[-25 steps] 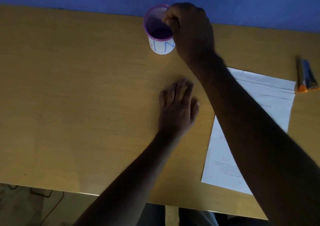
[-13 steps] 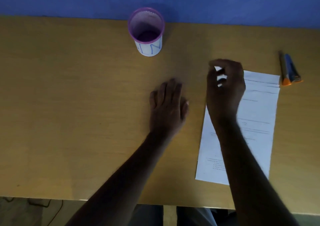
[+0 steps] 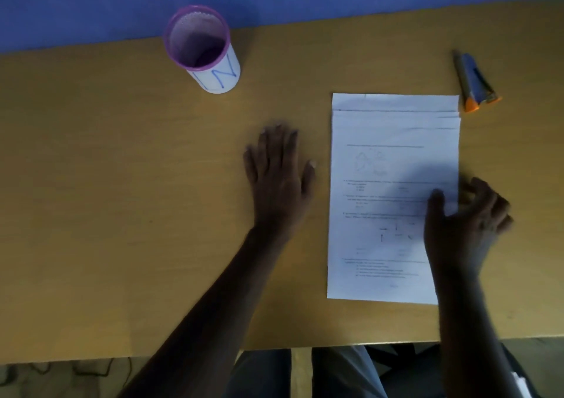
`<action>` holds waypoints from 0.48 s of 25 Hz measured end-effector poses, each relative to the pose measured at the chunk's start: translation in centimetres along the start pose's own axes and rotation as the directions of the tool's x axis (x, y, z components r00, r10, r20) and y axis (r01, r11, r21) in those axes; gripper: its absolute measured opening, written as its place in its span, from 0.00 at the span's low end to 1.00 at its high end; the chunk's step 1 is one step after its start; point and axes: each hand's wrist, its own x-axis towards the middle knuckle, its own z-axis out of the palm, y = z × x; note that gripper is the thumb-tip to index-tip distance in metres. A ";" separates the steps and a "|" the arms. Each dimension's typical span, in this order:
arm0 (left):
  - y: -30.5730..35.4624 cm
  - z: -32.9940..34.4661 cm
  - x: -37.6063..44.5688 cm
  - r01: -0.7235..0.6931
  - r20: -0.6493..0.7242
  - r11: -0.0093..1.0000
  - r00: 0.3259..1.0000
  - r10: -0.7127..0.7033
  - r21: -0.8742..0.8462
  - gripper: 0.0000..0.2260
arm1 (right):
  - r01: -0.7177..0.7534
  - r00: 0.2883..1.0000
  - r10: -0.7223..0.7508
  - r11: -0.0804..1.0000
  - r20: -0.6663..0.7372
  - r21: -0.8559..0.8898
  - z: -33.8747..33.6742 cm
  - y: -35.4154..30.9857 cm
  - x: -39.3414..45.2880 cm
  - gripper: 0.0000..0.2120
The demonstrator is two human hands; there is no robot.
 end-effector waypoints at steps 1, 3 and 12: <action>1.4 0.4 -0.5 -0.030 0.022 1.000 0.999 0.031 -0.009 0.27 | 0.011 1.000 -0.011 1.000 0.022 0.001 -0.2 -0.1 0.4 0.24; 3.7 1.3 -1.5 -0.092 0.062 0.995 0.994 0.091 0.027 0.29 | 0.000 0.998 -0.002 1.000 0.063 0.027 -0.8 -0.6 1.2 0.22; 4.5 2.7 -2.0 -0.114 0.015 0.983 0.993 0.113 0.143 0.31 | -0.099 0.964 0.081 0.993 0.252 0.061 -2.6 -2.3 3.6 0.29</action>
